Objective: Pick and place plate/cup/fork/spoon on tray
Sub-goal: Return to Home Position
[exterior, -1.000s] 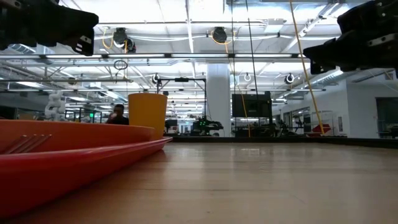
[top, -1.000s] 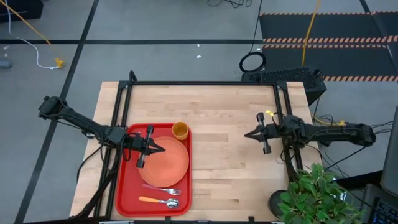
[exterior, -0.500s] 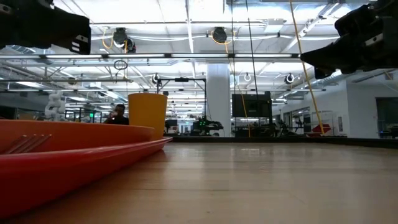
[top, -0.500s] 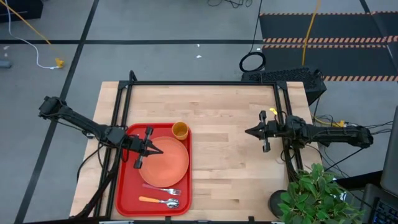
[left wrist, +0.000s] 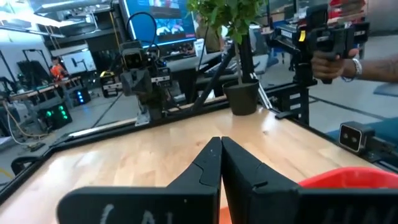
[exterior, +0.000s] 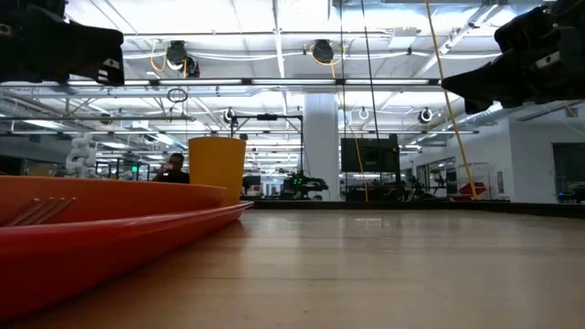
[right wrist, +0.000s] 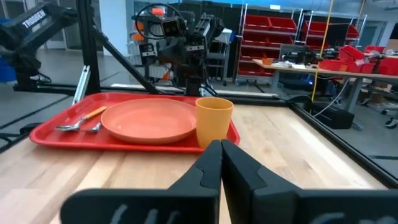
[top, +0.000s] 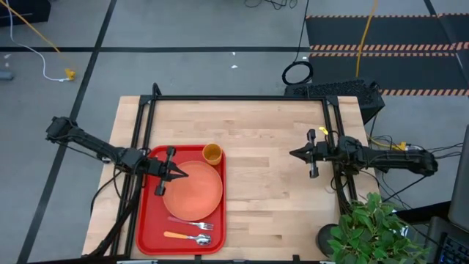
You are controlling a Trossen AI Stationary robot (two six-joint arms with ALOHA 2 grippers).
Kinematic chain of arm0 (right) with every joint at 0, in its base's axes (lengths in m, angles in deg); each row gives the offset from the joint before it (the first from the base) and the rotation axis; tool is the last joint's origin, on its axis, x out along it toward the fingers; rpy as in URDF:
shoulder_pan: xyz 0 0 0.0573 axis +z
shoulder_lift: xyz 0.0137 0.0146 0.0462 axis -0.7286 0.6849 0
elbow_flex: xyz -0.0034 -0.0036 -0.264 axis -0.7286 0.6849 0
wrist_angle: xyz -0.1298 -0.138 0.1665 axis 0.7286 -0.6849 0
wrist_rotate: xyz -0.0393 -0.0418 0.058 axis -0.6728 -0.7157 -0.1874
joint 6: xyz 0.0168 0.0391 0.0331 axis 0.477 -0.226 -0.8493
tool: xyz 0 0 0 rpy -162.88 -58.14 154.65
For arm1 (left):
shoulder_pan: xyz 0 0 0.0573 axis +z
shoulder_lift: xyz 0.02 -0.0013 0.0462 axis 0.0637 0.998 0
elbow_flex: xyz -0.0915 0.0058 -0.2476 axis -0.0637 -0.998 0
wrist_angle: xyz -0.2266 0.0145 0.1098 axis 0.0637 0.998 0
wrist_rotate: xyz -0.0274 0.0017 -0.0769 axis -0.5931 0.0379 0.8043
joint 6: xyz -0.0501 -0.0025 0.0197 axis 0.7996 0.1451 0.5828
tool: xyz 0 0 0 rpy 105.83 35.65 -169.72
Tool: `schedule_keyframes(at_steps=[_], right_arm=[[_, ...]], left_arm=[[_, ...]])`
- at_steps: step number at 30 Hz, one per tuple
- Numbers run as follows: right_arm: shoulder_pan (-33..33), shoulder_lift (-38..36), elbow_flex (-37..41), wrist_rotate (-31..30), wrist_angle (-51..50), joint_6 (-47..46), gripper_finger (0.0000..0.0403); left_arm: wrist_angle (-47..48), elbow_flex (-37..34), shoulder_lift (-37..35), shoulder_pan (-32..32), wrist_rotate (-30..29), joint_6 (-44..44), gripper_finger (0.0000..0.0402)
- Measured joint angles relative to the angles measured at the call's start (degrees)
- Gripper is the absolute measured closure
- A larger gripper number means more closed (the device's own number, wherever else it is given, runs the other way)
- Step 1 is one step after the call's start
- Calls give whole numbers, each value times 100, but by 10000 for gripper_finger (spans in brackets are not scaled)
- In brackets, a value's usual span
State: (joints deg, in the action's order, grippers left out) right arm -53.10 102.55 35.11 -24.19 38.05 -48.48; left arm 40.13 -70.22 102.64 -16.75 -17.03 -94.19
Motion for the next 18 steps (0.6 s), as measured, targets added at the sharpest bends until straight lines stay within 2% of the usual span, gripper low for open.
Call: schedule_keyframes(at_steps=[5, 13, 18], right_arm=[[-11, -307, 0, -19, -151, 73, 403], [-11, -1203, 2, -43, -273, -87, 403], [40, -1329, 2, -726, -386, -144, 403]], left_arm=[[170, 0, -93, 9, 2, 1, 397], [162, 0, -122, 11, -58, 26, 390], [154, 0, -122, 15, -86, -63, 397]])
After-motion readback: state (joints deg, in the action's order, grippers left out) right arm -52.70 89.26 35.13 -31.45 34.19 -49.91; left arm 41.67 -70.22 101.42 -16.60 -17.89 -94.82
